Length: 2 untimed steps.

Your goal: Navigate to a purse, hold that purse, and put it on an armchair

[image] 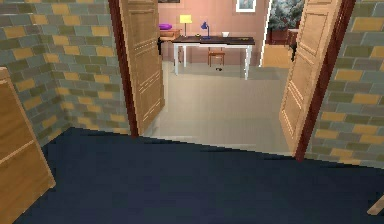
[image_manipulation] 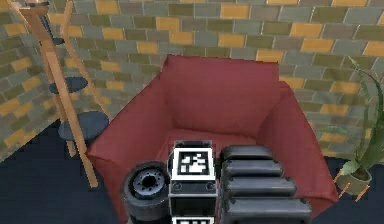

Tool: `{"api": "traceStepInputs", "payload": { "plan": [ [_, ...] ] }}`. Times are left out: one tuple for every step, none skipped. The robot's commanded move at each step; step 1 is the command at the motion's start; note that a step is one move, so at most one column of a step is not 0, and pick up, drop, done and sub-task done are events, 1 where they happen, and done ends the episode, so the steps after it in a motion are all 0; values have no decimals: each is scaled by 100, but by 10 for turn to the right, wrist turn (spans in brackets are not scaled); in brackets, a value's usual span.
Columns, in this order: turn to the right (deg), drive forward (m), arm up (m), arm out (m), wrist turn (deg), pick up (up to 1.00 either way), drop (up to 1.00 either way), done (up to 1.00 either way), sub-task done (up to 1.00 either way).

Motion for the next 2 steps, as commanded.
{"api": "traceStepInputs", "payload": {
  "plan": [
    [0, 0, 0, 48, 0, 0, 0, 0, 0],
    [0, 0, 0, 0, 450, 0, 0, 0, 0]
  ]
}}
